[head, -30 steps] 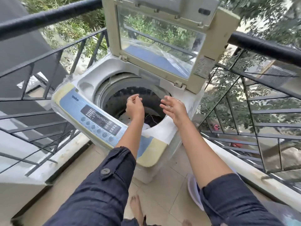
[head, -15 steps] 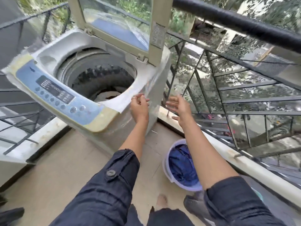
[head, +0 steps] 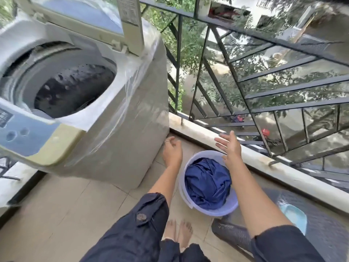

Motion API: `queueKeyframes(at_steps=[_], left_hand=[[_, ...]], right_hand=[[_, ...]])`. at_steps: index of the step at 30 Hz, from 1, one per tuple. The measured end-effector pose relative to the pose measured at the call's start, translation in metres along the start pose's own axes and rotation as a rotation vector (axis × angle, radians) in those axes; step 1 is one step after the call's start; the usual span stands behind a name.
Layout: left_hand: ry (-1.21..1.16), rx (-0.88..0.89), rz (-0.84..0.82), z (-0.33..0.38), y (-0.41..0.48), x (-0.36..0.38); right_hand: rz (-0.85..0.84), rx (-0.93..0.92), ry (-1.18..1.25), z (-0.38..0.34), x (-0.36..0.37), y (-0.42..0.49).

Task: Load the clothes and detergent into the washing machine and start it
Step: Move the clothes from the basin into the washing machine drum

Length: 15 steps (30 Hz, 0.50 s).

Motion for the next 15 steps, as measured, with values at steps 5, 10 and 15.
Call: queueKeyframes(at_steps=[5,10,15], left_hand=[[0.257,-0.081,-0.146,-0.078,0.044,0.072],[0.341,-0.245,-0.307,-0.167,0.077,0.139],[0.154,-0.629,-0.391,-0.274,0.088,0.198]], right_hand=[[0.093,0.046,0.067,0.064,-0.033,0.062],[0.173,0.126,-0.038,0.151,-0.06,0.124],[0.194,0.125,-0.14,0.222,-0.073,0.189]])
Point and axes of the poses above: each hand's wrist, its own y-axis towards the middle knuckle, its own x-axis out of the palm, z = x × y, the point moved 8 cm from there along y, towards the middle knuckle
